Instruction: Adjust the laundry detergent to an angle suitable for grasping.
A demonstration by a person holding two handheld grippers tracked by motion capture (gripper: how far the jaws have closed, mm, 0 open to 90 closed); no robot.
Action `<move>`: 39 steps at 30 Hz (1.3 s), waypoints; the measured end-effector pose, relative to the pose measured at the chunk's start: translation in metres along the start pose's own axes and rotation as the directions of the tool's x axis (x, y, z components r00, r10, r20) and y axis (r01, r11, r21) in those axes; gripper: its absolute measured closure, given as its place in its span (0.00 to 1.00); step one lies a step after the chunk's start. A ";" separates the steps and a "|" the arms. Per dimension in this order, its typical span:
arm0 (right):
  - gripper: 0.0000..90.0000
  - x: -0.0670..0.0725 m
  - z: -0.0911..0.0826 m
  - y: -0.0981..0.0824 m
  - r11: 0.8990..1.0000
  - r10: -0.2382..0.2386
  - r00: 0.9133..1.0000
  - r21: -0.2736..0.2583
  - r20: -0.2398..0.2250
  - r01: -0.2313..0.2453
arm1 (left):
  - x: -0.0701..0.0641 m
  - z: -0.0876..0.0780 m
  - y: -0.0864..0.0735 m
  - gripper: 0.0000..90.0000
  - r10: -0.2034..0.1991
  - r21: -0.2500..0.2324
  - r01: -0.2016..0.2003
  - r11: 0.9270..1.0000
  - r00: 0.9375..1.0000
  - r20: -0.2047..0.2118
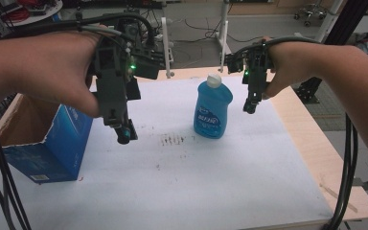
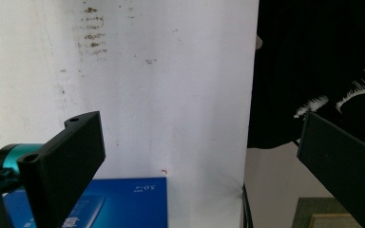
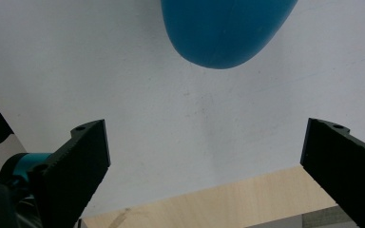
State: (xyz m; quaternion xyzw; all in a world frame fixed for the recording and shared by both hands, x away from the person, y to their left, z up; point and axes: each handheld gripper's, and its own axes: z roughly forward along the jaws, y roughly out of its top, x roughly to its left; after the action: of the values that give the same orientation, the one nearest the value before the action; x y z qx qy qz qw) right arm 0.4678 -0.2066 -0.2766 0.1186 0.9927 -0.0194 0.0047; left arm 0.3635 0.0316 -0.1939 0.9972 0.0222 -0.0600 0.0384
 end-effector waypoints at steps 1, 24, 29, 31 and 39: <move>0.02 0.000 0.000 0.000 1.000 0.000 1.000 0.002 0.000 0.000 | 0.000 0.000 0.000 0.02 -0.001 0.001 0.001 1.000 1.000 0.001; 0.02 0.002 0.000 0.001 1.000 -0.020 1.000 0.003 0.005 0.020 | -0.005 0.001 -0.002 0.02 -0.023 0.002 0.023 1.000 1.000 -0.019; 0.02 0.003 0.000 -0.001 1.000 -0.028 1.000 0.005 0.006 0.028 | -0.005 0.001 -0.002 0.02 -0.026 0.002 0.027 1.000 0.999 -0.018; 0.02 0.004 -0.001 -0.002 1.000 -0.026 1.000 0.007 0.004 0.026 | -0.005 0.001 -0.001 0.02 -0.026 0.005 0.027 1.000 0.999 -0.019; 0.02 0.000 -0.007 -0.010 1.000 0.006 1.000 -0.022 0.010 -0.006 | -0.007 0.003 -0.001 0.02 -0.029 0.015 0.030 0.999 0.999 -0.020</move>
State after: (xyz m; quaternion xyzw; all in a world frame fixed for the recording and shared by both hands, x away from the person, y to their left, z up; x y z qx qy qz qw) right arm 0.4655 -0.2164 -0.2689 0.1215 0.9925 -0.0093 0.0110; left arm 0.3567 0.0322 -0.1957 0.9976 0.0369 -0.0510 0.0297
